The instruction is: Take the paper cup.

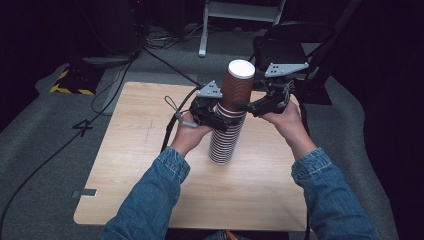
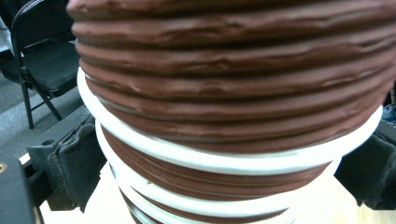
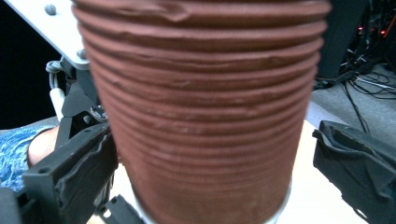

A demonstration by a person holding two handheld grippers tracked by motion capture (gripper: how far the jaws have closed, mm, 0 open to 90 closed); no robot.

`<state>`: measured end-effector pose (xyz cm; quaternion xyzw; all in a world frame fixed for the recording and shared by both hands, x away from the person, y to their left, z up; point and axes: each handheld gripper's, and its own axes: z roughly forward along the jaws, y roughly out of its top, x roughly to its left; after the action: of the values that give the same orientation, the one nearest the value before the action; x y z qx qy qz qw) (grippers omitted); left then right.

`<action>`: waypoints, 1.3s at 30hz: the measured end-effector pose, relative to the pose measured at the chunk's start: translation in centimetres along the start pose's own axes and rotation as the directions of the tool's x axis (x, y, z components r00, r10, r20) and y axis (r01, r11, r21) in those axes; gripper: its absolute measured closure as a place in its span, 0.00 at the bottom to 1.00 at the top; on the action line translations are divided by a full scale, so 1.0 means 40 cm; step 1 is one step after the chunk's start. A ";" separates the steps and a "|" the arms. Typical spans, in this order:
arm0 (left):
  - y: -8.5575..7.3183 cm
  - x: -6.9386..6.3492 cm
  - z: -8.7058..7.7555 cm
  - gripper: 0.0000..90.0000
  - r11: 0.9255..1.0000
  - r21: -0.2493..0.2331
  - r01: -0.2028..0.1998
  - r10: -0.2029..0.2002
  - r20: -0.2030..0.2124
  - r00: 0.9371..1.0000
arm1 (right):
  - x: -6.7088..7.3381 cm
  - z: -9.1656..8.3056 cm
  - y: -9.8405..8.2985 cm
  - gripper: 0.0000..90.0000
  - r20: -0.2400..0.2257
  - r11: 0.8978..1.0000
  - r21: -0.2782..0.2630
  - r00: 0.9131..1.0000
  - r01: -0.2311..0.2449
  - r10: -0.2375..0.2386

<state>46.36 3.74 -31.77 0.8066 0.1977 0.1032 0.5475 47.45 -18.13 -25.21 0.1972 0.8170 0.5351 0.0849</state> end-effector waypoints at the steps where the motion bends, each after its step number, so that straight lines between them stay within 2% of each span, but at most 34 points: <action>1: 0.000 0.000 0.000 0.04 1.000 0.000 0.000 0.000 0.000 1.000 | 0.000 0.000 0.000 0.01 0.000 1.000 0.000 1.000 0.000 0.000; 9: 0.000 0.000 0.000 0.04 1.000 0.001 -0.001 0.001 0.000 1.000 | 0.000 0.032 0.007 0.02 -0.007 1.000 0.029 1.000 0.008 -0.008; 10: 0.000 0.000 0.000 0.04 1.000 0.001 -0.001 0.001 0.000 1.000 | 0.001 0.034 0.009 0.08 -0.022 0.999 0.036 1.000 0.015 -0.015; 15: 0.000 0.000 0.000 0.04 1.000 0.001 -0.001 0.001 0.000 1.000 | 0.002 0.036 0.011 0.08 -0.023 0.999 0.038 0.999 0.029 -0.028; 21: 0.000 0.000 0.000 0.04 1.000 0.002 -0.001 0.001 0.000 1.000 | 0.000 0.034 0.017 0.09 -0.023 0.999 0.053 1.000 0.013 -0.012; 27: 0.000 0.001 0.000 0.04 1.000 0.000 -0.002 0.002 0.000 1.000 | 0.001 0.032 0.027 0.09 -0.022 0.998 0.066 1.000 0.018 -0.017; 32: -0.001 0.000 0.000 0.04 1.000 0.001 -0.001 0.001 0.001 1.000 | 0.004 0.021 0.037 0.11 -0.021 0.999 0.028 0.999 0.025 -0.025; 39: -0.001 0.000 0.000 0.04 1.000 0.000 -0.001 0.001 0.002 1.000 | 0.010 0.001 0.070 0.11 -0.012 0.999 0.011 0.999 0.039 -0.038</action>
<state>46.35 3.76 -31.80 0.8069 0.1965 0.1027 0.5475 47.74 -16.94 -22.68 0.1787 0.8241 0.5301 0.0893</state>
